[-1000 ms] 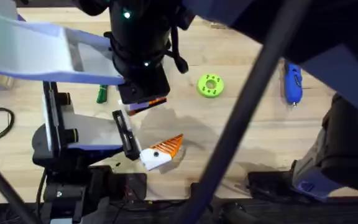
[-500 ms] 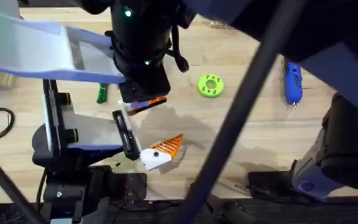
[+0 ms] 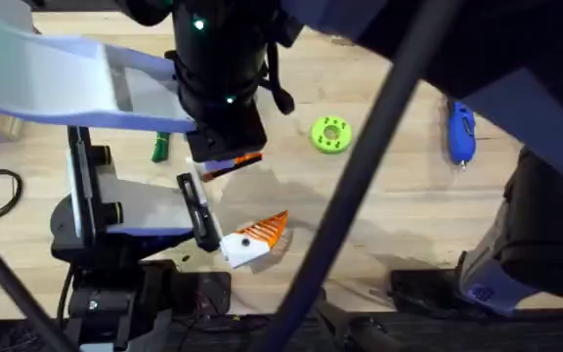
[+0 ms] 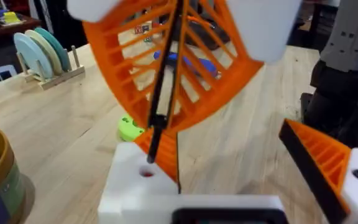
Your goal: Pick up the gripper from the table and insert it into the empty holder that is missing its gripper. Then pick up a screw, insert it into the mounting hole, and use the screwdriver to tighten it. Finally, clean up the table by picking up the vegetable and placing it into the bucket.
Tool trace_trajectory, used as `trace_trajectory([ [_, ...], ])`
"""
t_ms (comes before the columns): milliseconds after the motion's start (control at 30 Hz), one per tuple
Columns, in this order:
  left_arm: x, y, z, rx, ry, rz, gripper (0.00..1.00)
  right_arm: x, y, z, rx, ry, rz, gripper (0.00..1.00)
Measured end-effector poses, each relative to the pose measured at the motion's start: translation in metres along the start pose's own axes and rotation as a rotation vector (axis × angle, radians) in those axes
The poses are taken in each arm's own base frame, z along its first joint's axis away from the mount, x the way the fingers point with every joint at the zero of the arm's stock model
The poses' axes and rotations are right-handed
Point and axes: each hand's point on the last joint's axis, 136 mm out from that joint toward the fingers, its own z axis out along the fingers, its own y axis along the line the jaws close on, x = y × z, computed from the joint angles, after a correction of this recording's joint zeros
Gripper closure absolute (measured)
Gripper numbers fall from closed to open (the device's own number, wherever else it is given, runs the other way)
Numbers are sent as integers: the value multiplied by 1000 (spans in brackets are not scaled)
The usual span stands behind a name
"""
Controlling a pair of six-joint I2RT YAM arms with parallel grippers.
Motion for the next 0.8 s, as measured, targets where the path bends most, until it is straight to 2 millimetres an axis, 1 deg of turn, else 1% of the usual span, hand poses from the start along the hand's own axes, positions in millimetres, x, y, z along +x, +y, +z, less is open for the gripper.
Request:
trace_trajectory([
  [567,0,0,0,0,0,0,14,1,-2,1,1,0,3,994],
  [800,0,0,0,0,0,0,14,2,-3,6,-8,10,7,994],
])
